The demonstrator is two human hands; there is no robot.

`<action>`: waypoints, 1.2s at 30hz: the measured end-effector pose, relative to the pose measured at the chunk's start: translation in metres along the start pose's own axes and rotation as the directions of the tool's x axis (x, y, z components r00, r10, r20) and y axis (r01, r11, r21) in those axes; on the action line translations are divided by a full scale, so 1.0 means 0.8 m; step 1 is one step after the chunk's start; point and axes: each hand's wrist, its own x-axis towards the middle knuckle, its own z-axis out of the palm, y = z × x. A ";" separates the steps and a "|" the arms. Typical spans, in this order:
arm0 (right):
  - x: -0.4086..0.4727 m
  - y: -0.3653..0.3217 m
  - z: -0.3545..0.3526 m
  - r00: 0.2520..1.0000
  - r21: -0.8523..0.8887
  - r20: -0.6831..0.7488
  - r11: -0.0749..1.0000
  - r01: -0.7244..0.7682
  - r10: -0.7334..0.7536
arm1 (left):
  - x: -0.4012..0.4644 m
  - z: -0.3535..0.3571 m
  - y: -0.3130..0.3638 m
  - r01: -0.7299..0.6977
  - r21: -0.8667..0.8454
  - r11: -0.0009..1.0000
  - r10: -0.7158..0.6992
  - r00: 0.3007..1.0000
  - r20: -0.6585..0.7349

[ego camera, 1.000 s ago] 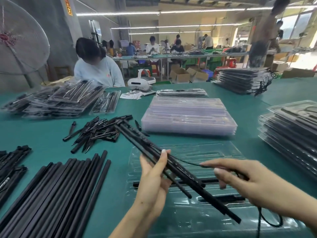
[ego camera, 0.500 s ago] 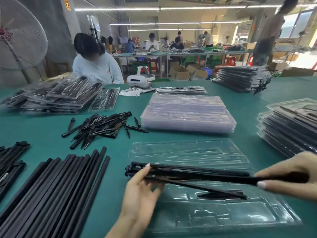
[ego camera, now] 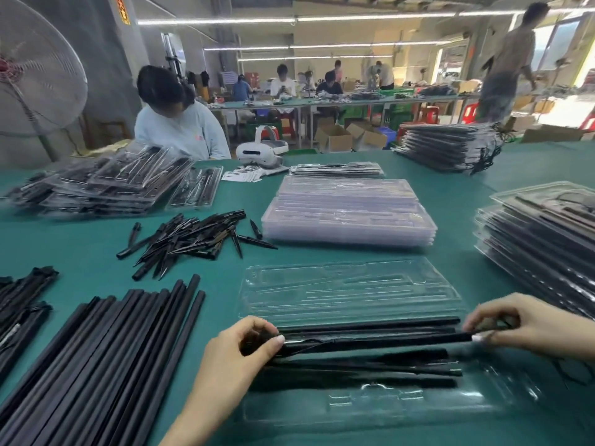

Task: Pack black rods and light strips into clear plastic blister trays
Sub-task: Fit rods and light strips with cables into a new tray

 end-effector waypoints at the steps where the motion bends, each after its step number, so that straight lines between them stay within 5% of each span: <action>1: -0.003 -0.004 0.003 0.997 -0.023 -0.069 1.000 0.019 -0.020 | 0.000 0.003 -0.001 -0.022 0.052 0.998 0.023 0.999 -0.028; 9: -0.032 -0.025 0.027 0.953 0.023 -0.271 0.989 0.150 -0.138 | 0.005 0.024 -0.012 -0.146 0.532 0.834 0.214 0.975 -0.068; 14: -0.029 -0.036 0.041 0.927 0.075 -0.360 0.987 0.140 -0.104 | 0.009 0.020 -0.013 -0.223 0.544 0.809 0.258 0.966 0.012; 21: -0.023 -0.029 0.056 0.897 -0.061 -0.441 0.998 -0.003 -0.024 | 0.001 0.021 -0.007 -0.309 0.584 0.750 0.355 0.934 0.038; 31: -0.036 -0.053 0.051 0.874 0.016 -0.432 0.967 0.254 -0.222 | 0.007 0.013 -0.026 -0.264 0.466 0.845 0.273 0.961 0.049; 36: -0.040 -0.067 0.059 0.917 -0.063 -0.247 0.950 0.307 -0.313 | 0.002 0.017 -0.023 -0.238 0.485 0.842 0.272 0.962 -0.001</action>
